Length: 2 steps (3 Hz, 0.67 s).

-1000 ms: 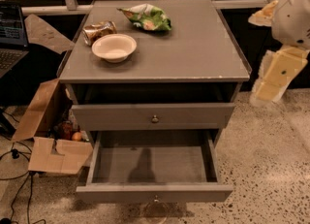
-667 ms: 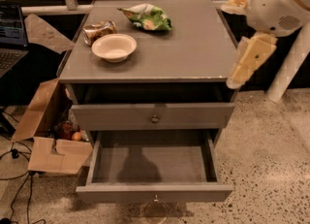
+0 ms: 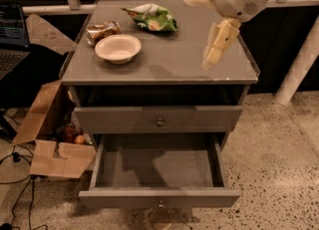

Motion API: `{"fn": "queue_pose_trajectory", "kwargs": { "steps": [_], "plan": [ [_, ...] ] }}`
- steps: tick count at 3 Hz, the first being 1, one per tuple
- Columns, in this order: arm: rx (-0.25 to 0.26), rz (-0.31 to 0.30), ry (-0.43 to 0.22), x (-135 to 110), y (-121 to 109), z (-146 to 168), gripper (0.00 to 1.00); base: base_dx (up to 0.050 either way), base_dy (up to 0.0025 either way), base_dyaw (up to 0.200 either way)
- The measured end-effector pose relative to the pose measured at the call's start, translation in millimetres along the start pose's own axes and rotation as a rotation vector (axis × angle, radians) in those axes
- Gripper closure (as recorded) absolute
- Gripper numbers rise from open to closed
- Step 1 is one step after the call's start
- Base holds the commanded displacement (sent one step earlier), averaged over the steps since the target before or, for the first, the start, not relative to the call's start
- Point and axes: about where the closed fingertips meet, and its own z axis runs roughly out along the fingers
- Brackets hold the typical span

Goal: Place green rice chip bag into middle drawer

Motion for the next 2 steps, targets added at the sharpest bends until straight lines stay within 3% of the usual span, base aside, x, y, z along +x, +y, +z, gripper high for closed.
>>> {"fn": "queue_pose_trajectory", "kwargs": {
  "steps": [1,2],
  "plan": [
    [-0.081,-0.038,-0.091,-10,-23,28,0.0,0.0,0.0,0.0],
    [-0.135,-0.034,-0.123,-15,-40,58,0.0,0.0,0.0,0.0]
  ]
}}
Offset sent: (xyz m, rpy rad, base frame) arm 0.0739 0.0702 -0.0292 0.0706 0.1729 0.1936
